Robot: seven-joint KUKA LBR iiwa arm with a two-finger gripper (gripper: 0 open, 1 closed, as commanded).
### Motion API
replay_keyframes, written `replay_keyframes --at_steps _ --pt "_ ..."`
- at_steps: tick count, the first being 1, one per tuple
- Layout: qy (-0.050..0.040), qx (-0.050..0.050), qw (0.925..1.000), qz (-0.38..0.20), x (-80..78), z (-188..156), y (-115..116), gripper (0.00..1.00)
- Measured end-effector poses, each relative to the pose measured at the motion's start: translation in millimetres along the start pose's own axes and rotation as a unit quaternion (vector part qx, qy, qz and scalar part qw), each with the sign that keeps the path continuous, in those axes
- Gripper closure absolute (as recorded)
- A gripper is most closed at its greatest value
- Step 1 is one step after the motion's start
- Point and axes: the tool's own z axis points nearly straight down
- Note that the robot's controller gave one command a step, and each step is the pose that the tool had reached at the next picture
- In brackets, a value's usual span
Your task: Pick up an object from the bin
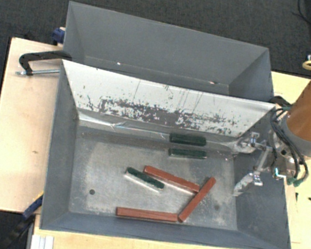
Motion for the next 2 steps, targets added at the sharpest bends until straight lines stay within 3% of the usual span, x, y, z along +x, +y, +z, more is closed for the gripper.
replay_keyframes --at_steps 1,2 --pt "-0.0039 0.001 1.0 -0.001 -1.7 -3.9 0.4 0.0" --pt "-0.0075 0.001 0.9996 -0.026 -11.2 30.1 -4.2 0.0"
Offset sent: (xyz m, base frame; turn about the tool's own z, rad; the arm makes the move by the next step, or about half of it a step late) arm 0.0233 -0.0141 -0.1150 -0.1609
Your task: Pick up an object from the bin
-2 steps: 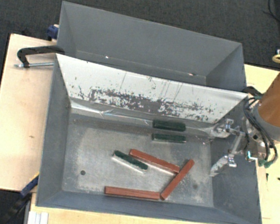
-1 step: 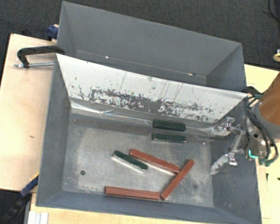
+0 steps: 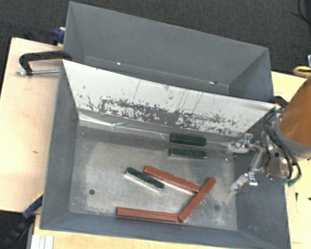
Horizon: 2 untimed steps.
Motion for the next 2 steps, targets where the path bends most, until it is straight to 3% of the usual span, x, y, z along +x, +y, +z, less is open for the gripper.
replay_keyframes --at_steps 1,2 --pt "0.0029 -0.001 1.0 0.006 -5.3 91.4 16.0 1.0" --pt "0.0026 -0.001 1.0 0.006 -4.8 93.5 16.7 0.0"
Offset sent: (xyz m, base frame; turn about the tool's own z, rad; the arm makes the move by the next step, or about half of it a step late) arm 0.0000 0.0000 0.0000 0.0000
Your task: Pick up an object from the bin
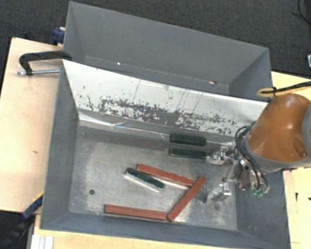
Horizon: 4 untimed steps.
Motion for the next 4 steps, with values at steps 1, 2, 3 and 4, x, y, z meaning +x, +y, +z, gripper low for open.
replay_keyframes --at_steps 1,2,3,4 --pt "0.0003 0.0 1.0 0.0 0.2 0.2 0.0 0.0" --pt "0.0042 0.001 0.9952 0.098 37.5 -2.3 63.8 1.0" --pt "0.0041 0.001 0.9952 0.098 37.4 -2.4 63.8 1.0" --pt "-0.0011 0.0 0.9964 0.085 37.5 -149.4 78.0 1.0"
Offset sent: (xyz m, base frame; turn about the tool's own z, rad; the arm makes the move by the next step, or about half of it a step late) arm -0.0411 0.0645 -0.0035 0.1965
